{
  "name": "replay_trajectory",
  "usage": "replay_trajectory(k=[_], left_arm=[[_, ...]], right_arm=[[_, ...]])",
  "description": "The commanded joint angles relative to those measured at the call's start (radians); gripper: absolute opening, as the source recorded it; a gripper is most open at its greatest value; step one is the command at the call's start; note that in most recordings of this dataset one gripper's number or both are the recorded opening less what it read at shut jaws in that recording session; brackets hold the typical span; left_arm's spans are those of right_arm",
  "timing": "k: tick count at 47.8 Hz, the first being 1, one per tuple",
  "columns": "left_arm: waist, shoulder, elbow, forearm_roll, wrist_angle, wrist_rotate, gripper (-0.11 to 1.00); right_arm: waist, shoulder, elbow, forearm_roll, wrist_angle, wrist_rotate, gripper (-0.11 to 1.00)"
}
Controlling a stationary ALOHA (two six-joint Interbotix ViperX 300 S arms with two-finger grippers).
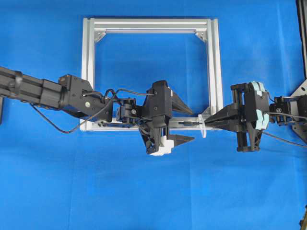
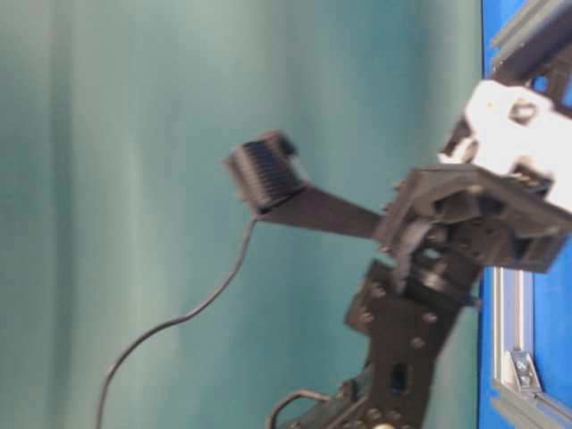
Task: Insert the wire through the string loop located on the right side.
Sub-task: 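Close the left gripper on the USB plug beyond the loop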
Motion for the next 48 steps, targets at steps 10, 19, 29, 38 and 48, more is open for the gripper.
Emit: replay_trajectory(k=[10,19,29,38,48], left_arm=[[0.008,-0.005,-0.014,0.003,-0.006,0.002,0.86],[0.008,-0.006,-0.014,0.003,-0.003,0.002,0.86],[0.008,-0.003,-0.012,0.003,-0.002,0.002,0.86],[0.008,-0.003,-0.012,0.003,0.006,0.002,0.86],[0.008,-0.003,-0.012,0.003,0.006,0.002,0.86]], right_arm=[[0.000,-0.006,-0.017,-0.002,-0.005,-0.002,-0.04],[0.000,-0.008,-0.018,-0.002,-0.003,-0.002,-0.04],[0.000,-0.006,-0.018,-0.002,-0.003,-0.002,-0.04],[0.000,-0.006,-0.018,-0.003,-0.003,-0.002,-0.04],[0.000,-0.006,-0.018,-0.002,-0.003,-0.002,-0.04]])
